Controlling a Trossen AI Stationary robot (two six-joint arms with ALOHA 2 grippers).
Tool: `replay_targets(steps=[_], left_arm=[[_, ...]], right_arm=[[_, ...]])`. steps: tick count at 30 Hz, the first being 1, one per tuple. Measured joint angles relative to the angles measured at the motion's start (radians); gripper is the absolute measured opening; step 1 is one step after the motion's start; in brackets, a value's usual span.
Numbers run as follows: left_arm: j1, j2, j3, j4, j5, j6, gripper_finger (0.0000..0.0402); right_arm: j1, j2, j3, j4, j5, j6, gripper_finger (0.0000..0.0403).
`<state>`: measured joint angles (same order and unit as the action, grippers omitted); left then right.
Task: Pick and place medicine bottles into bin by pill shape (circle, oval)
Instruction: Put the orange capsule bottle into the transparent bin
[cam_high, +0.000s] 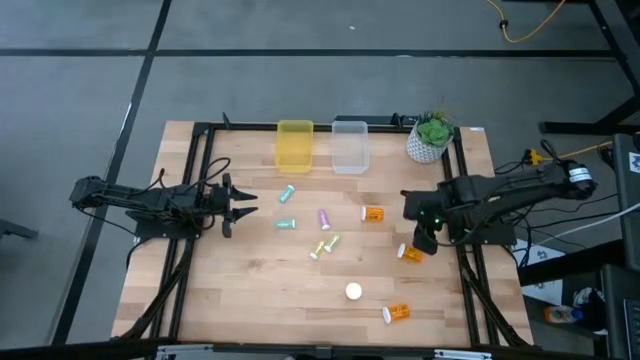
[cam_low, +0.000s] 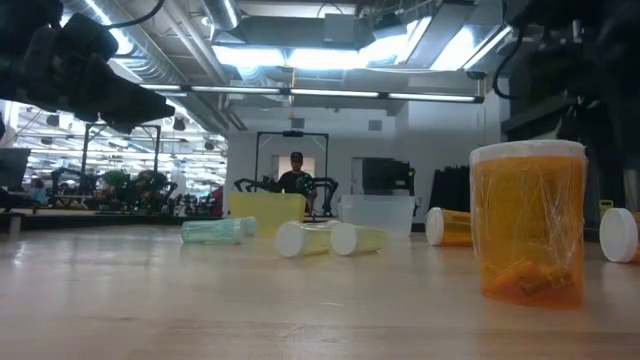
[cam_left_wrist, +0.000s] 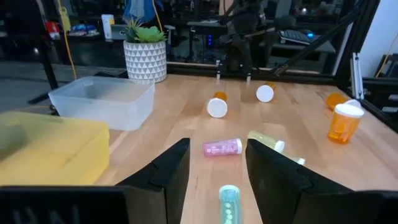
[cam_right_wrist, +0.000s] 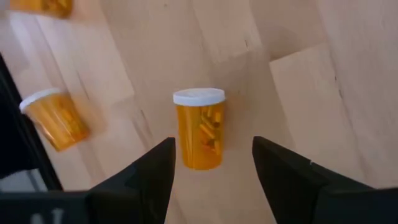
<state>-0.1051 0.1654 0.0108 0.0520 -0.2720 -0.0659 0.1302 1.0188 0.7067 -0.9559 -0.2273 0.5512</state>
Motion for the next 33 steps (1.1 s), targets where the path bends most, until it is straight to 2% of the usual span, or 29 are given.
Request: replay_targets(steps=[8,22,26,29,33], left_arm=[[0.000,0.000,0.000,0.000,0.000,0.024,0.0149],[0.000,0.000,0.000,0.001,0.000,0.024,0.0149],[0.000,0.000,0.000,0.001,0.000,0.024,0.0149],[0.000,0.000,0.000,0.001,0.000,0.024,0.0149],[0.000,0.000,0.000,0.001,0.000,0.024,0.0149]], right_arm=[[0.123,0.000,0.009,-0.010,0.153,0.147,0.0216],[0.137,0.000,0.008,-0.002,0.138,0.180,0.0216],[0.137,0.000,0.008,-0.002,0.155,0.255,0.0217],[0.134,0.000,0.008,-0.016,0.174,0.284,0.0229],[0.134,0.012,0.007,-0.016,0.181,0.282,0.0265]])
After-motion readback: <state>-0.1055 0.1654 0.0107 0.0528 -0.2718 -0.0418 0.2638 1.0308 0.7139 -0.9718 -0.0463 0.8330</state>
